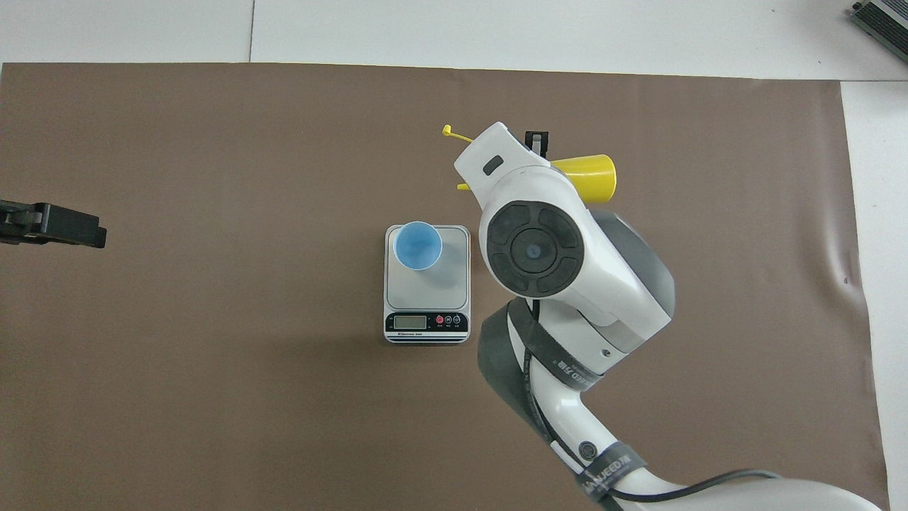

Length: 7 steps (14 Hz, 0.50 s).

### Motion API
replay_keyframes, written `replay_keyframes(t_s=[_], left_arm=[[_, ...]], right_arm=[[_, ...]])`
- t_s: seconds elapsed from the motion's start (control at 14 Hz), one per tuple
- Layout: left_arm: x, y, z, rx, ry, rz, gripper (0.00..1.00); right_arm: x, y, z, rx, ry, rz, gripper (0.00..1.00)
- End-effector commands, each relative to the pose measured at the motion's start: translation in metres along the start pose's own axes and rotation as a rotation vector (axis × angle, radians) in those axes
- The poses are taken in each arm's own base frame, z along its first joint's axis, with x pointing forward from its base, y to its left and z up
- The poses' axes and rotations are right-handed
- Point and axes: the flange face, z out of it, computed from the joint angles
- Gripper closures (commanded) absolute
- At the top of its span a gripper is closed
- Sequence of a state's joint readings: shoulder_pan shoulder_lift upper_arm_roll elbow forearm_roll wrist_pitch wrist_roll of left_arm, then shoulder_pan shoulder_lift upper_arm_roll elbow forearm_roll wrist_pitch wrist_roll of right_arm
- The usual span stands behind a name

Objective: Pour seasoning into cup on scale with both arms
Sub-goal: 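Raise the bottle upright and carry it back with the right gripper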

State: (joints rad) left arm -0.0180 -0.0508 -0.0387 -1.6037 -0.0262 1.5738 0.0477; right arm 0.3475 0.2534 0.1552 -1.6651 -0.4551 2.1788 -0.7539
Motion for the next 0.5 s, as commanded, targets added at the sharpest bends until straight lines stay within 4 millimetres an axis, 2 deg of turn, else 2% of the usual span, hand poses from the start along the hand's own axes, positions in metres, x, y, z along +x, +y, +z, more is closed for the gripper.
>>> replay_keyframes(t_s=[0.0,0.21,0.43], left_arm=[[-0.006,-0.004,-0.002,-0.005,-0.005,0.005,0.0],[-0.006,-0.003,-0.002,-0.005,-0.005,0.006,0.0],[-0.006,-0.003,-0.002,-0.005,-0.005,0.006,0.0]], right_arm=[[-0.03,0.009,-0.008,0.075,0.083,0.088,1.0],[-0.065,0.026,-0.013,0.133,0.169,0.14,1.0],[-0.132,0.044,-0.008,0.215,0.337,0.183,1.0]])
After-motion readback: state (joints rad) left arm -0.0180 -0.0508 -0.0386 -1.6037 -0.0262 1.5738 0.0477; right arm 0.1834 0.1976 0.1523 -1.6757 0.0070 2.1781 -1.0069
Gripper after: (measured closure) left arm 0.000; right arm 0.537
